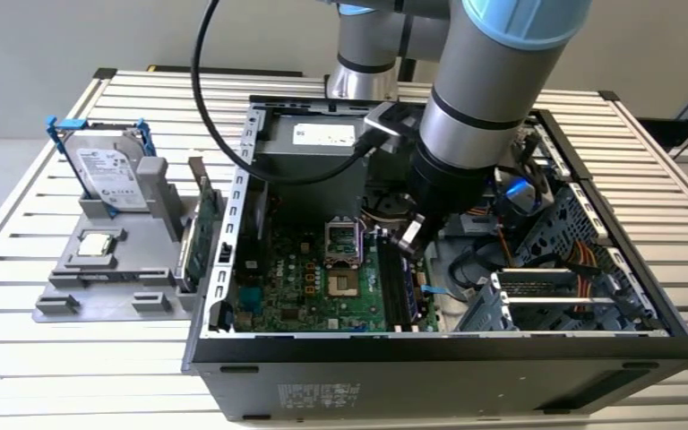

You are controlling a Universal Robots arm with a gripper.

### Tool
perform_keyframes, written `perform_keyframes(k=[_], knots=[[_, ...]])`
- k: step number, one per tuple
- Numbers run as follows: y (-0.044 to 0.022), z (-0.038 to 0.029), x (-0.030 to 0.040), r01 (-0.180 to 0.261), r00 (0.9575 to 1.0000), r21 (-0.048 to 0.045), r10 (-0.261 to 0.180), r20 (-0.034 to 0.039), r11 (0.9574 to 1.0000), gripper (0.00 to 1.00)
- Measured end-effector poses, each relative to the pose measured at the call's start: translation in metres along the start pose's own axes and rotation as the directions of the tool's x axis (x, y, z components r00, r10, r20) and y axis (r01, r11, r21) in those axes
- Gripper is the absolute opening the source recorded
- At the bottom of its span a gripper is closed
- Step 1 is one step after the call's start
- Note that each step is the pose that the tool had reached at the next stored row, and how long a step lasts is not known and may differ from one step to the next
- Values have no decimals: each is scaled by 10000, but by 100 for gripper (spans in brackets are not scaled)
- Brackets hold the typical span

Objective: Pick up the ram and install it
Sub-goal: 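Press down the ram until it locks into place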

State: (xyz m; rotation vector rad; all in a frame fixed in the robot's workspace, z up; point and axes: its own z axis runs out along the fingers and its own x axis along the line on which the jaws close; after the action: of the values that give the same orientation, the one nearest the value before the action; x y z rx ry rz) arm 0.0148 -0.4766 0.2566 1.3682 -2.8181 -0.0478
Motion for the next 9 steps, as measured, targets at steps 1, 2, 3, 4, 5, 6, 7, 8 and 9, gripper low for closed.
perform_keyframes(k=[1, 2, 3, 4, 5, 6, 7, 8, 9], knots=[[0, 0, 0, 155, 9999, -1, -155, -4, 9999, 0], [0, 0, -1, 296, 9996, -2, -296, -9, 9996, 0], [0, 0, -1, 442, 9990, -3, -442, -13, 9990, 0], [1, 0, -1, 594, 9982, -4, -594, -17, 9982, 0], [1, 0, -1, 723, 9974, -5, -723, -21, 9974, 0], [1, 0, -2, 838, 9965, -6, -838, -25, 9965, 0], [1, 0, -2, 872, 9962, -6, -872, -26, 9962, 0], [1, 0, -2, 872, 9962, -7, -872, -27, 9962, 0], [1, 0, -1, 872, 9962, -7, -872, -27, 9962, 0]])
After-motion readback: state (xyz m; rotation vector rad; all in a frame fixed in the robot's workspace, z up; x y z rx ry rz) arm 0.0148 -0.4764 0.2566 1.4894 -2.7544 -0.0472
